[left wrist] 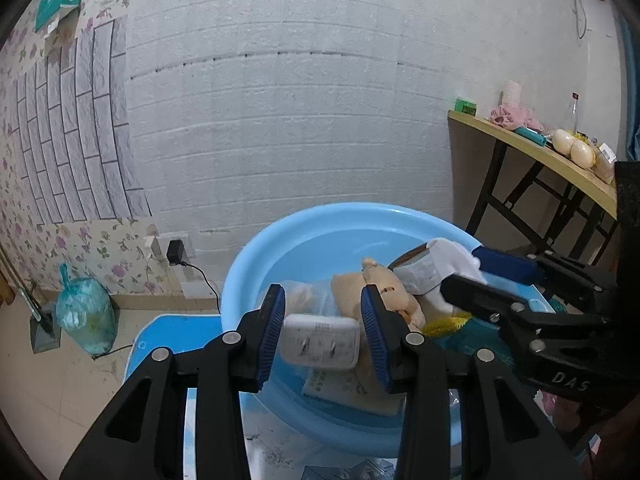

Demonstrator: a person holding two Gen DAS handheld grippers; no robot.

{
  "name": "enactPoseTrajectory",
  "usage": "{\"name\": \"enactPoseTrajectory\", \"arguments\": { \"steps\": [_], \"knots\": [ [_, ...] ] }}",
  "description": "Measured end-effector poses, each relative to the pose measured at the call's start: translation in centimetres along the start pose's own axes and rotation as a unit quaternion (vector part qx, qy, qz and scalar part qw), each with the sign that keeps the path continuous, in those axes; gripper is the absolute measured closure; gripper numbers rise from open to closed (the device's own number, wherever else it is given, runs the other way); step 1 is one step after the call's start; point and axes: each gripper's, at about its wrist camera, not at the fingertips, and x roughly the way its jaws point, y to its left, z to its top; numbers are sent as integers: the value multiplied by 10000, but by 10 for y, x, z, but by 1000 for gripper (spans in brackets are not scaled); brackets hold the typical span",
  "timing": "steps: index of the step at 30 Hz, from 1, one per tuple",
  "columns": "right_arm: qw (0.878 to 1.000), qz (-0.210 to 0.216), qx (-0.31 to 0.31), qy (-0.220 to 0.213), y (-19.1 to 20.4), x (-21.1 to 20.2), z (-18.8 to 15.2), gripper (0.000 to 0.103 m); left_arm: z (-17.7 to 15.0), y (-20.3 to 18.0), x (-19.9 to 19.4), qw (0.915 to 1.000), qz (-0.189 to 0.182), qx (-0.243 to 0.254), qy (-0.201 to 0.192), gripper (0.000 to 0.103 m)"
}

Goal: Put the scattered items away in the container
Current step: 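Carry the hanger and charger over the basin and release both, then grasp the clear toothpick box with the right gripper and lift it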

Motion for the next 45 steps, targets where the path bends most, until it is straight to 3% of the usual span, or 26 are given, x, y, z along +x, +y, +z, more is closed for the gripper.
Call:
{"name": "enactPoseTrajectory", "arguments": {
  "steps": [3, 7, 15, 18, 20, 26, 38, 45],
  "knots": [
    [9999, 69, 21, 86, 3, 2, 0, 54, 0, 1, -7, 9999, 17, -15, -100, 55],
    [10000, 86, 20, 14, 5, -5, -1, 47, -3, 1, -14, 9999, 39, -27, -101, 55],
    [9996, -230, 173, 0, -6, -36, -16, 45, -20, 1, -29, 10000, 21, -72, 4, 37],
    [9987, -394, 331, 25, -15, -50, -29, 30, -29, -2, -34, 10000, -4, 9, 49, 33],
    [9978, -464, 440, 177, -20, -54, -36, 13, -35, -4, -38, 10000, 3, 45, 80, 29],
    [9959, -518, 500, 545, -19, -57, -65, 0, -54, -5, -48, 9999, 3, -7, 158, 19],
    [9889, -645, 381, 1282, -8, -26, -99, 0, -90, -9, -46, 9980, -187, -88, 601, 18],
    [9843, -704, 481, 1546, -14, -11, -104, 1, -95, -21, -38, 9957, -643, -50, 660, 18]
  ]
}}
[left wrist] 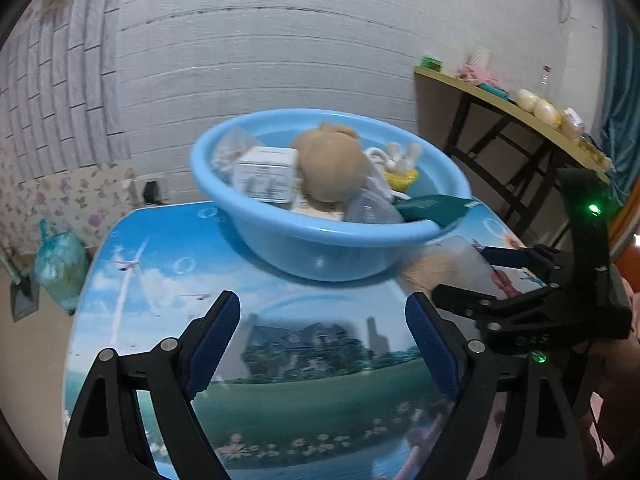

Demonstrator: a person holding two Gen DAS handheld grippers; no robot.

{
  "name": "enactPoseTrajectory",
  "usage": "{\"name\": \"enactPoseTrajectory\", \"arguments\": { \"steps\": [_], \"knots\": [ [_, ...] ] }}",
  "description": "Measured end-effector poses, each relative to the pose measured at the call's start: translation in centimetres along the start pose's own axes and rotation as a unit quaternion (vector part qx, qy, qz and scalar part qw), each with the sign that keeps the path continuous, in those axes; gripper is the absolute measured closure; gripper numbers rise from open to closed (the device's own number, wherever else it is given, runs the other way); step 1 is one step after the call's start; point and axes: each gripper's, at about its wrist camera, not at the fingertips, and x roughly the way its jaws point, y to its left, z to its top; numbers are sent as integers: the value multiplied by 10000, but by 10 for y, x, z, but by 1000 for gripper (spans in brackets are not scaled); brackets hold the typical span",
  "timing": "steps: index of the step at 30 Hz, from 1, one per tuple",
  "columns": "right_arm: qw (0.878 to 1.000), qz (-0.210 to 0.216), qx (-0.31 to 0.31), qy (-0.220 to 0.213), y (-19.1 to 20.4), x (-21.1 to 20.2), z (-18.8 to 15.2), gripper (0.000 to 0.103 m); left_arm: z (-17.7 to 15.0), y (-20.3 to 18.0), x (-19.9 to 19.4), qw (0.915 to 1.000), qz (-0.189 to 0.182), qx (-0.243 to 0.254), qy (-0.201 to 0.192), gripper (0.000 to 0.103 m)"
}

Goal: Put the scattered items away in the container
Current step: 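Grasp the clear toothpick box with the right gripper and lift it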

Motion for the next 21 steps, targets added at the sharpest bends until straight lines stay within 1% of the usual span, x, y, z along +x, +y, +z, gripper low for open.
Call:
{"name": "enactPoseTrajectory", "arguments": {
  "steps": [1, 4, 8, 14, 17, 19, 21],
  "knots": [
    [10000, 43, 18, 17, 0, 1, 0, 9, -1, -3, 2, 9999, -98, 48, 30, 18],
    [9999, 160, 5, 36, -3, 2, -1, 9, -2, -14, 6, 9992, -300, 225, 98, 18],
    [9990, 441, -11, 6, -5, -2, -4, 9, -4, -28, 11, 9980, -445, 391, 206, 18],
    [9956, 917, 143, -110, -5, -16, -6, 9, -11, -40, 14, 9971, -422, 550, 330, 18],
    [9934, 1117, 155, -204, 0, -24, -2, 10, -14, -48, 12, 9965, -382, 678, 321, 18],
    [9944, 1018, 113, -250, 5, -30, 1, 10, -15, -50, 7, 9966, -351, 707, 231, 18],
    [9940, 1055, 109, -284, 7, -33, 1, 10, -14, -51, 4, 9966, -416, 686, 196, 18]
  ]
}}
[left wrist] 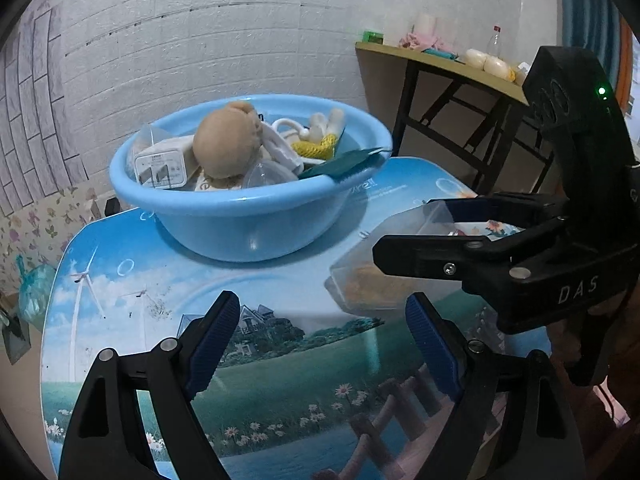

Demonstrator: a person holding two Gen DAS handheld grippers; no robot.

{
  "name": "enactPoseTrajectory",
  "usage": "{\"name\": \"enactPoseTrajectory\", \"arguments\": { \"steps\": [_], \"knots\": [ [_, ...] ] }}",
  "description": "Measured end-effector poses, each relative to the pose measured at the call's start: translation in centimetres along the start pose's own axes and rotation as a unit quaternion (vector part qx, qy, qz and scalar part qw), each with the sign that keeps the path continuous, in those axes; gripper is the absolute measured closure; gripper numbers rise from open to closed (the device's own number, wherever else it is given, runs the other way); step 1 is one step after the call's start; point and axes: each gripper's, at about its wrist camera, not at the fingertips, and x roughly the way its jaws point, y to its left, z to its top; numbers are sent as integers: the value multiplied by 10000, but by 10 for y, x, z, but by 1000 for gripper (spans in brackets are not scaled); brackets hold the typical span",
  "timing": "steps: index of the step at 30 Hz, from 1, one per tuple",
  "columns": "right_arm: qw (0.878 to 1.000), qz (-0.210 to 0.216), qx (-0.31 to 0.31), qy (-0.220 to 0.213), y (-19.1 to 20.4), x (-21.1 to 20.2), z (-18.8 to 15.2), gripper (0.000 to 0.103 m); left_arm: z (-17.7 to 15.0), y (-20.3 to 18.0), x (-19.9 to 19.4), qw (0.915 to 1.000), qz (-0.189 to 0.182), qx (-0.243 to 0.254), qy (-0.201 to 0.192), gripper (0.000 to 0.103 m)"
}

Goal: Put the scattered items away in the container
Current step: 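Grasp the clear toothpick box with the right gripper and lift it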

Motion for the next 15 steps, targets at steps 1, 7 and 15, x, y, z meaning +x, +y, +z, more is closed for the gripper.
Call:
{"name": "enactPoseTrajectory", "arguments": {
  "steps": [1, 7, 15],
  "knots": [
    [10000, 43, 46, 0, -1, -1, 0, 10, -1, 0, -1, 10000, -53, -26, 6, 18],
    [9998, 90, 154, -60, -1, -10, -3, 10, -10, -3, -5, 9999, -25, 66, 98, 18],
    [9995, 274, -80, -155, 27, -22, 1, 10, -12, -8, -16, 9998, 67, 150, -72, 18]
  ]
}}
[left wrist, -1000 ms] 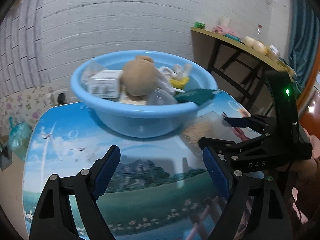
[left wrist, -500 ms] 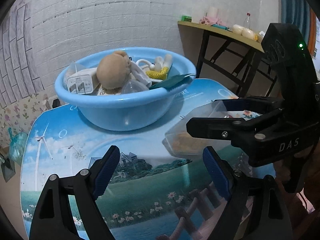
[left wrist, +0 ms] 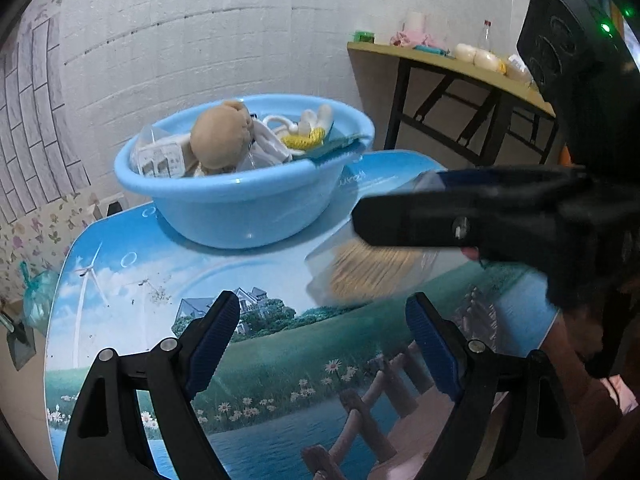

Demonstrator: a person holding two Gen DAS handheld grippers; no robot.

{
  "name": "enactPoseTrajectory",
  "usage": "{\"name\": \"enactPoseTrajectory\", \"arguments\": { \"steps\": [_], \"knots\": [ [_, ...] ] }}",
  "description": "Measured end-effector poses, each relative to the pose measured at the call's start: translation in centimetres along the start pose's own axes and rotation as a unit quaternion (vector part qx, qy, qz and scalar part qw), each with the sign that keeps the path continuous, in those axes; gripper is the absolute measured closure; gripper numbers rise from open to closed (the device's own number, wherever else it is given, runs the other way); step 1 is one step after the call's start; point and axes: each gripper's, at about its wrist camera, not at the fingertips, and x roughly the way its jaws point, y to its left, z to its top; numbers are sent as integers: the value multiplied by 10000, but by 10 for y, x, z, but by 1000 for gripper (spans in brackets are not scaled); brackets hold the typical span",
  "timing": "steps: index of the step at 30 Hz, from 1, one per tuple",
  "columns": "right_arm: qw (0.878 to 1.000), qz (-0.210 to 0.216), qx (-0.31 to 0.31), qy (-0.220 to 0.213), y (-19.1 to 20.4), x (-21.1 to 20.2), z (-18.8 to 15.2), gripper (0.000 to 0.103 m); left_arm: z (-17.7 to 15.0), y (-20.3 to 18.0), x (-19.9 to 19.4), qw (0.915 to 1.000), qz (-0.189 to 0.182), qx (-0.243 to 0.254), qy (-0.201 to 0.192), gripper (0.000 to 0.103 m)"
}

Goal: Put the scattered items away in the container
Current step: 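Grasp the clear toothpick box with the right gripper and lift it, then lower the toothpick box into the basin and open the right gripper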

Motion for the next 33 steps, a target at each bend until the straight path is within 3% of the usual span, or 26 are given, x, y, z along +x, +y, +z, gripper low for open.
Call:
{"name": "enactPoseTrajectory", "arguments": {
  "steps": [6, 18, 25, 33],
  "knots": [
    [9997, 83, -212, -83, 25, -11, 4, 10, 9, 5, -17, 9997, -9, -82, -226, 18],
    [9949, -76, -711, -705, 52, -47, 35, 10, 51, 7, -46, 9960, 32, 147, -881, 17],
    [9920, -108, -835, -938, 52, -42, 64, 10, 80, 23, -39, 9937, 140, 149, -1105, 17],
    [9914, -102, -818, -1016, 41, -18, 88, 10, 100, 41, -14, 9941, 172, 76, -1071, 15]
  ]
}}
